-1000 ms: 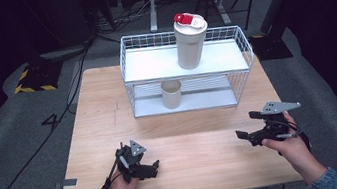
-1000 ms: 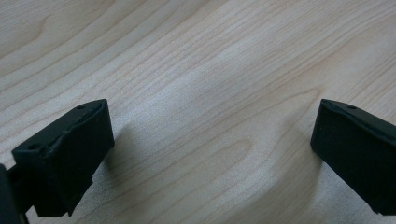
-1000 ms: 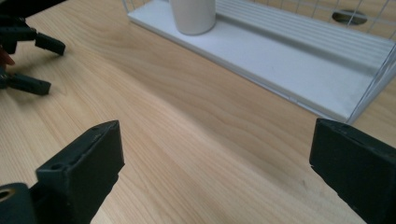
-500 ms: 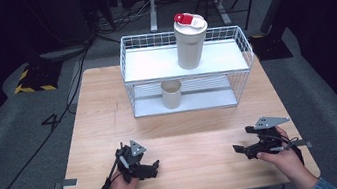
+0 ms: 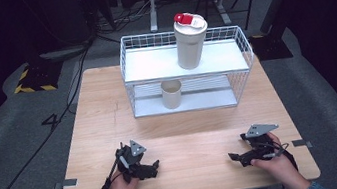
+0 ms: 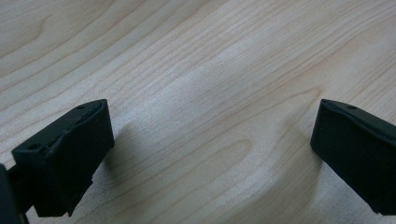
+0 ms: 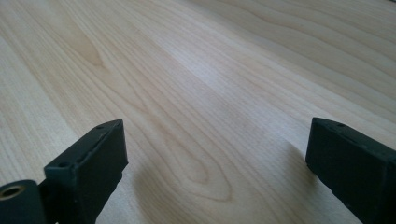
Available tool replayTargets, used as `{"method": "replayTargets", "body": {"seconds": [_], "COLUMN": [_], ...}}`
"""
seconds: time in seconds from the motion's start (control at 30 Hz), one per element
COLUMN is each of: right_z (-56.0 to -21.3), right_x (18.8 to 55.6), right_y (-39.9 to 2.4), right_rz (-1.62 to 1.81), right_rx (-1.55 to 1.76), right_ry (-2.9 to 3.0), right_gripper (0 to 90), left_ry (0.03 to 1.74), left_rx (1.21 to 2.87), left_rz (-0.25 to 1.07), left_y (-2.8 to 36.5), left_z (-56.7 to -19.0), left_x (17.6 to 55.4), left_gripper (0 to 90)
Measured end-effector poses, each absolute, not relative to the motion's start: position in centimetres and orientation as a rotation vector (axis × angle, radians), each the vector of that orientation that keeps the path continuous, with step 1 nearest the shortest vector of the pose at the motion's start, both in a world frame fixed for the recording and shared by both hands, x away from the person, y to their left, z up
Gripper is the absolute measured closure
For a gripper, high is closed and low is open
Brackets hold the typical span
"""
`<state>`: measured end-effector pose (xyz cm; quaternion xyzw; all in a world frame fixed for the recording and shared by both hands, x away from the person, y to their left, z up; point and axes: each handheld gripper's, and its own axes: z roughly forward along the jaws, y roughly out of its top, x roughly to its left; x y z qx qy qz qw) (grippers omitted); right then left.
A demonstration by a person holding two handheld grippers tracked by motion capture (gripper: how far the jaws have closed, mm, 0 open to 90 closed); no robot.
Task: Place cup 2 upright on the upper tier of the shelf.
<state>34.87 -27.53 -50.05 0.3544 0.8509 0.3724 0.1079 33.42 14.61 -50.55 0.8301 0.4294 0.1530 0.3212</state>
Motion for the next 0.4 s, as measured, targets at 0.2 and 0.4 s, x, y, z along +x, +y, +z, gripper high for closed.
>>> {"method": "replayTargets", "body": {"seconds": [0.2, 0.4], "right_z": [-50.6, -50.6], "right_x": [34.5, 34.4], "right_y": [-26.9, -26.4], "right_rz": [1.032, 1.031], "right_rx": [0.966, 0.976], "right_ry": [2.486, 2.481], "right_gripper": [0.0, 0.0], "left_ry": [1.129, 1.129], "left_rx": [2.18, 2.18], "left_rz": [0.401, 0.401], "left_y": [14.6, 14.6], "left_z": [-50.6, -50.6], "left_x": [33.4, 33.4], "left_gripper": [0.0, 0.0]}}
